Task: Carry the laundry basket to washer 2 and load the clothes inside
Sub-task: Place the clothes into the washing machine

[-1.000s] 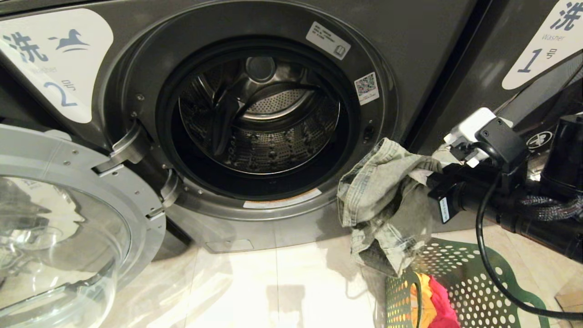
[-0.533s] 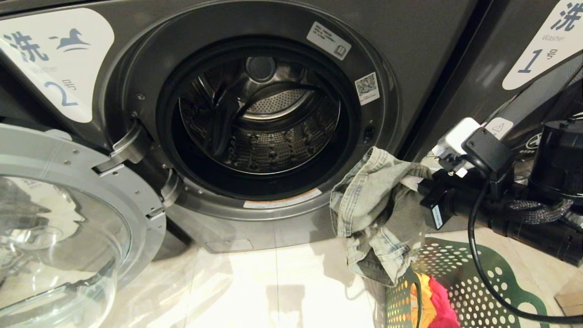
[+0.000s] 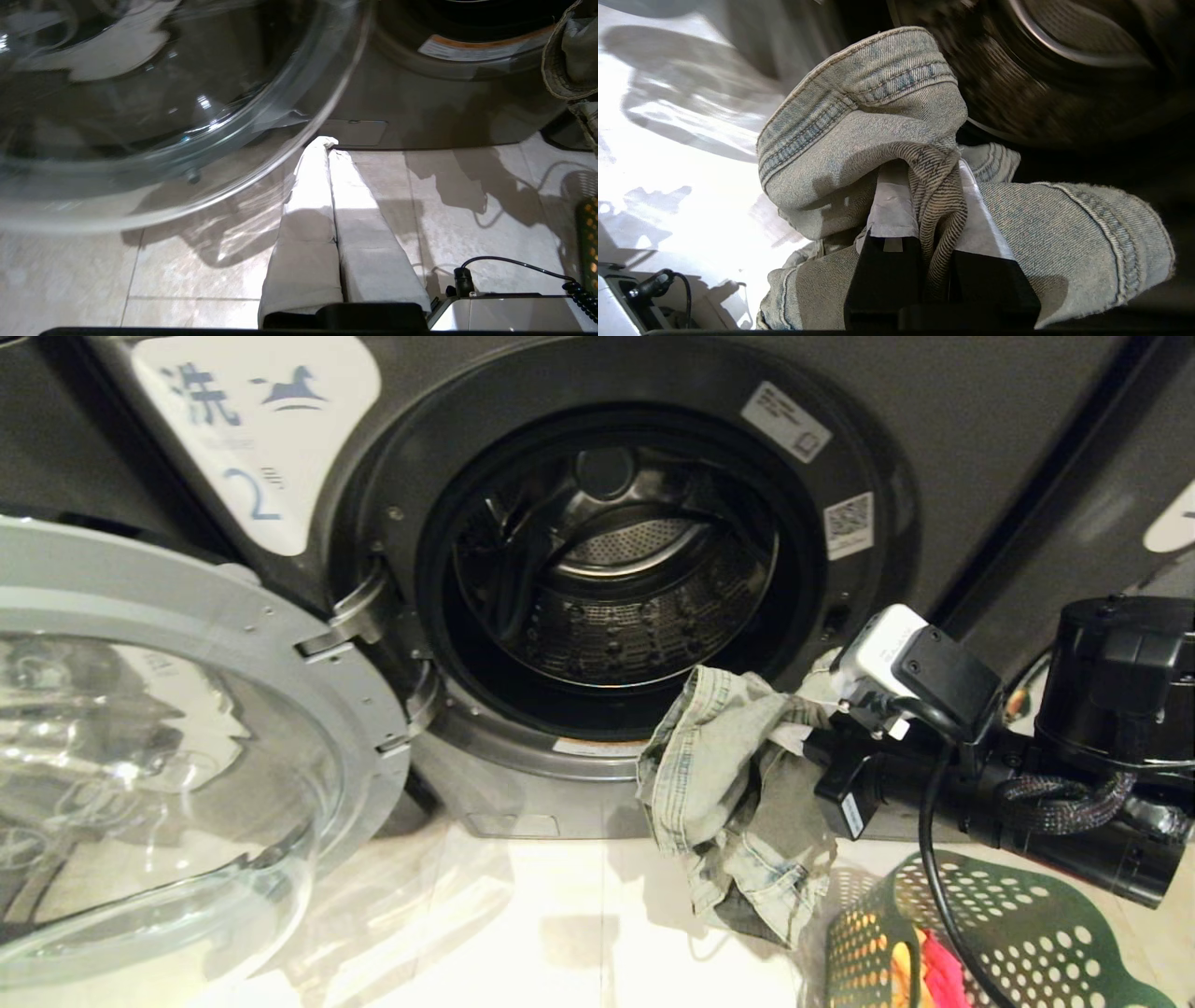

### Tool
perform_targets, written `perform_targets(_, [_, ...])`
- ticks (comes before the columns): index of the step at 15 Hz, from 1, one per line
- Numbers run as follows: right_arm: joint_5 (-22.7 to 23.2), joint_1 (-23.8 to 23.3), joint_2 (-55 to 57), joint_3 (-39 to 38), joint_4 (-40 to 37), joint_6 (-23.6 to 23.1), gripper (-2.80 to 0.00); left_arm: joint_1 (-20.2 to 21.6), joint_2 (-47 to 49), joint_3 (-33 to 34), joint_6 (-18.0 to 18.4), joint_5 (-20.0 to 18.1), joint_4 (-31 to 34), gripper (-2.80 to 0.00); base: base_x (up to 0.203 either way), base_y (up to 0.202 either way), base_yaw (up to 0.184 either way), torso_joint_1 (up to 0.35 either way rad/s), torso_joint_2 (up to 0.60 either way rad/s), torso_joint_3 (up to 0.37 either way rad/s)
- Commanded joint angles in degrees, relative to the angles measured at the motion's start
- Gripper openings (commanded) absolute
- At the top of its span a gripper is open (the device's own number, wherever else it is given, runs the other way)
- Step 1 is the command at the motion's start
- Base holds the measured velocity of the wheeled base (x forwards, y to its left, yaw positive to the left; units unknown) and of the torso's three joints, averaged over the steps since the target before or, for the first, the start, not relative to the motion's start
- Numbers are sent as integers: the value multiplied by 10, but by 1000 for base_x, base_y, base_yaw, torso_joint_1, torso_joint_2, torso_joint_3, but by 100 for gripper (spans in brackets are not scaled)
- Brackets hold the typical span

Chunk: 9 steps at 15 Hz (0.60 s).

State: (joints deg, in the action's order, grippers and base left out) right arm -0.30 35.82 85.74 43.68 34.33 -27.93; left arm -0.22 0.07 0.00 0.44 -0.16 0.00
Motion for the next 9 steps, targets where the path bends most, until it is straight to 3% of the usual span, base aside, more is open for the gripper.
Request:
perform_targets(1, [-1,3,4,1,3,-1,-280,0,0,0,0,0,0,-280,3,-7,182,5,0,7])
perform_targets(5, [-26,-13,13,4,3,-1,-280,0,0,0,-1,0,0,-280,0,-10,174,4,3,1])
perform_targets(7, [-39,-42,14,8,3,-2,-280,0,1,0,-1,0,0,-280,1,-5,154,1,2,-1])
perform_targets(9, [-54,-85,27,29,5,0,-280,0,0,0,-1,0,0,-280,-1,-1,48,2,0,1])
